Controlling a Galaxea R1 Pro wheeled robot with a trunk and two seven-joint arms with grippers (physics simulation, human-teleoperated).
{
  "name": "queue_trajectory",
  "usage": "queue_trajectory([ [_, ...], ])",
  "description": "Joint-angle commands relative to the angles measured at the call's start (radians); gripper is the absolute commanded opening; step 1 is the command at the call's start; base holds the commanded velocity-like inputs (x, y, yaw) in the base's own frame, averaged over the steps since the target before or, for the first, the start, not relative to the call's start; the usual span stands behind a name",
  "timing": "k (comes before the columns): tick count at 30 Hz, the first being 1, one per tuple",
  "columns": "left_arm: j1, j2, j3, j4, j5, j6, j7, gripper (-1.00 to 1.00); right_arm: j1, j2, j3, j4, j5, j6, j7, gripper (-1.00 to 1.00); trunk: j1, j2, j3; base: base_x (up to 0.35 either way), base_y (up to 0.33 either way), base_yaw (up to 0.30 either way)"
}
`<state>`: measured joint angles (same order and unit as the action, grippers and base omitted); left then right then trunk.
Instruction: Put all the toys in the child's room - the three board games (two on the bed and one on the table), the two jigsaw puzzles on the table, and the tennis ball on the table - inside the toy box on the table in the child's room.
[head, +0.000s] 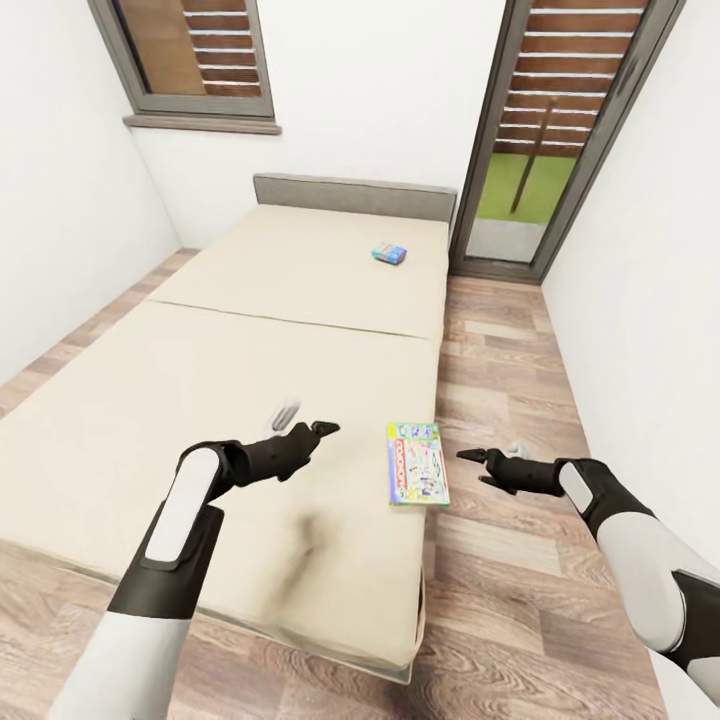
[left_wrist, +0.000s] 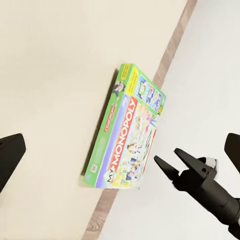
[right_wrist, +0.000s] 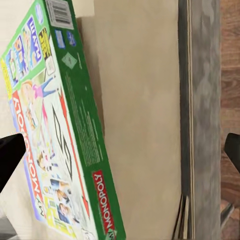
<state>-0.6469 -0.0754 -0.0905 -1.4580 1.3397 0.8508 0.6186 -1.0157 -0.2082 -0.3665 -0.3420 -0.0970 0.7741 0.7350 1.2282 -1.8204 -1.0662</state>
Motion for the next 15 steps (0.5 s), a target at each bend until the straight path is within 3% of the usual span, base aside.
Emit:
queue_trajectory([
  [1, -0.007, -0.001, -0.002, -0.009, 0.026, 0.002, 0.046, 1.00, -0.001, 0.000, -0.003, 0.000, -0.007, 0.007, 0.030, 1.00, 0.000, -0.001, -0.002, 0.000, 0.000, 0.000],
  [2, -0.014, -0.002, -0.004, -0.016, 0.045, 0.002, 0.084, 1.00, -0.002, -0.001, -0.003, 0.000, -0.007, 0.007, 0.067, 1.00, 0.000, -0.001, -0.004, 0.000, 0.000, 0.000],
  [3, -0.014, -0.002, -0.004, -0.016, 0.045, 0.002, 0.084, 1.00, -0.002, -0.001, -0.003, 0.000, -0.007, 0.007, 0.067, 1.00, 0.000, -0.001, -0.006, 0.000, 0.000, 0.000],
  [5, -0.030, -0.004, -0.010, -0.031, 0.087, 0.003, 0.162, 1.00, -0.003, -0.003, -0.004, 0.001, -0.007, 0.005, 0.146, 1.00, 0.000, -0.001, -0.009, 0.000, 0.000, 0.000],
  [8, -0.039, -0.005, -0.013, -0.040, 0.109, 0.003, 0.199, 1.00, -0.003, -0.004, -0.003, 0.001, -0.007, 0.004, 0.183, 1.00, 0.000, -0.001, -0.014, 0.000, 0.000, 0.000],
  [10, -0.061, -0.007, -0.024, -0.059, 0.149, 0.001, 0.262, 1.00, -0.004, -0.008, -0.004, 0.001, -0.006, 0.004, 0.241, 1.00, 0.000, -0.001, -0.017, 0.000, 0.000, 0.000],
  [15, -0.089, -0.008, -0.047, -0.079, 0.187, -0.002, 0.323, 1.00, -0.004, -0.021, -0.004, 0.000, -0.005, 0.003, 0.291, 1.00, 0.000, -0.001, -0.025, 0.000, 0.000, 0.000],
])
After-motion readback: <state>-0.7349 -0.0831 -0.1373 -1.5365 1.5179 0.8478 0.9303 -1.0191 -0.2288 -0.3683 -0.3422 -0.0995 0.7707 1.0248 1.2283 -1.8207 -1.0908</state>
